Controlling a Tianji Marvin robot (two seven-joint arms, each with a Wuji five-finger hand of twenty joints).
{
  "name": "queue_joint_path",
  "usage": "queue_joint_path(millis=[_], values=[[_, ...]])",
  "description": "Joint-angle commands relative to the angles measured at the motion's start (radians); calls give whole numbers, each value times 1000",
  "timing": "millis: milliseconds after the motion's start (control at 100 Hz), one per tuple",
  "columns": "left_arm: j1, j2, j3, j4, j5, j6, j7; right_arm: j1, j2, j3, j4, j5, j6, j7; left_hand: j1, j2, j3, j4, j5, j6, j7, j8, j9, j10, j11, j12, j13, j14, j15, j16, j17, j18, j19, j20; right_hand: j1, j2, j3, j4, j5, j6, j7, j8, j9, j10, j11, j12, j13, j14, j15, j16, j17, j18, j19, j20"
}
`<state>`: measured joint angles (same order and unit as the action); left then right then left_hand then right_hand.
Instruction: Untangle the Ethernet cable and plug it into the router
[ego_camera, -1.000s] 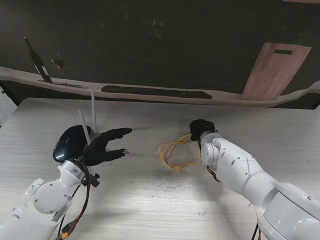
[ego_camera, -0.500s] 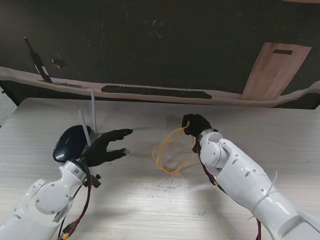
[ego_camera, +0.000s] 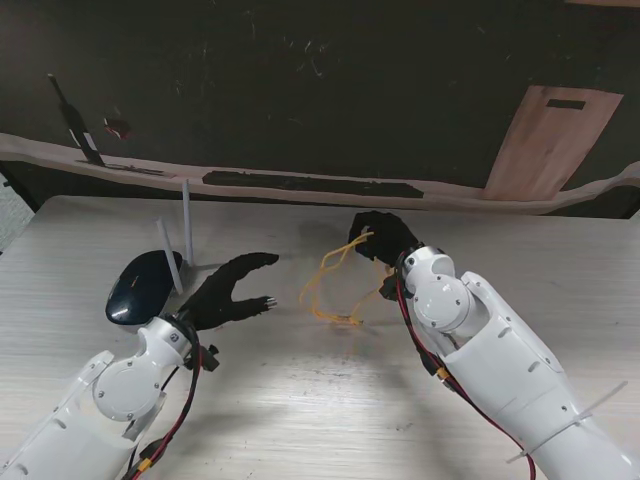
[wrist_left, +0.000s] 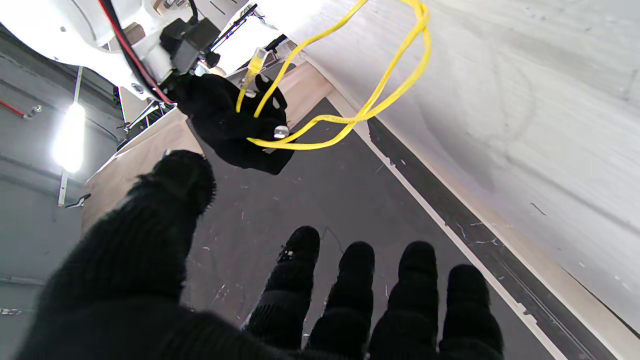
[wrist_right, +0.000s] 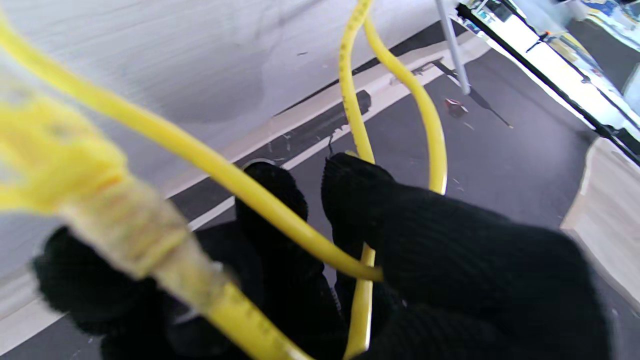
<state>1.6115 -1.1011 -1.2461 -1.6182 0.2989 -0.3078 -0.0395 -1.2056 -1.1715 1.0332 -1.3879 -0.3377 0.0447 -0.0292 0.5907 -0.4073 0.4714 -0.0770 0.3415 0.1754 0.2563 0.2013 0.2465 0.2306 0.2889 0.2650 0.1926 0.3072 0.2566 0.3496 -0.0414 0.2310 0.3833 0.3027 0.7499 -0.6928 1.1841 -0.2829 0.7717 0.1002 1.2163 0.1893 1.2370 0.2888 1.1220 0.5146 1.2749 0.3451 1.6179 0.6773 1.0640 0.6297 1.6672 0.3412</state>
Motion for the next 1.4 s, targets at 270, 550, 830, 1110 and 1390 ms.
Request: queue_joint_path(millis=[270, 550, 830, 1110, 1390], values=[[-131, -44, 129, 115, -11, 29, 68, -76, 3, 57, -137, 75, -62, 13, -75, -93, 122, -16, -143, 41, -109, -67, -101, -9, -193, -123, -136, -103, -139, -124, -17, -120, -320, -29, 16, 30, -5, 11, 3, 12, 19, 1, 72, 98, 47, 16, 24, -106, 90, 31, 47, -18, 106, 42], [-231, -63, 227, 200, -87, 53, 53, -122, 8, 80, -228, 132, -87, 35, -52, -97, 176, -18, -168, 27, -90, -60, -87, 6, -167, -104, -114, -90, -66, -92, 8, -161, -307, 2, 15, 29, -3, 11, 5, 16, 18, 2, 74, 99, 48, 17, 24, -108, 91, 33, 46, -15, 100, 46], [-254, -105, 277, 206, -211, 110, 111, -151, 7, 78, -274, 195, -88, 49, 246, -23, 303, 23, -25, 28, 131, 58, 106, 15, 133, 59, 125, -44, 177, -30, 11, -114, 329, 77, 18, 34, -7, 11, 4, 14, 15, 6, 65, 95, 43, 16, 23, -90, 60, 22, 31, 15, 45, 29], [-221, -150, 276, 181, -295, 124, 240, -194, 3, 99, -319, 367, -37, 95, 669, 101, -138, 3, 287, -30, 512, 150, 656, 21, 260, 309, 676, 106, 639, 176, 502, 235, 853, 304, 17, 49, -28, 12, -4, -4, 11, 12, 56, 86, 30, 10, 25, -113, 28, 4, 37, 2, 58, 33], [-167, -154, 209, 146, -273, 113, 310, -258, 13, 169, -367, 566, 70, 209, 536, 90, -150, -2, 320, -71, 601, 152, 794, 16, 756, 355, 1076, 14, 1256, 320, 1007, 288, 1394, 298, 58, 77, -111, 38, -9, 4, -20, 6, 27, 132, 8, 0, 27, -165, 80, 40, 84, -130, 215, 226]])
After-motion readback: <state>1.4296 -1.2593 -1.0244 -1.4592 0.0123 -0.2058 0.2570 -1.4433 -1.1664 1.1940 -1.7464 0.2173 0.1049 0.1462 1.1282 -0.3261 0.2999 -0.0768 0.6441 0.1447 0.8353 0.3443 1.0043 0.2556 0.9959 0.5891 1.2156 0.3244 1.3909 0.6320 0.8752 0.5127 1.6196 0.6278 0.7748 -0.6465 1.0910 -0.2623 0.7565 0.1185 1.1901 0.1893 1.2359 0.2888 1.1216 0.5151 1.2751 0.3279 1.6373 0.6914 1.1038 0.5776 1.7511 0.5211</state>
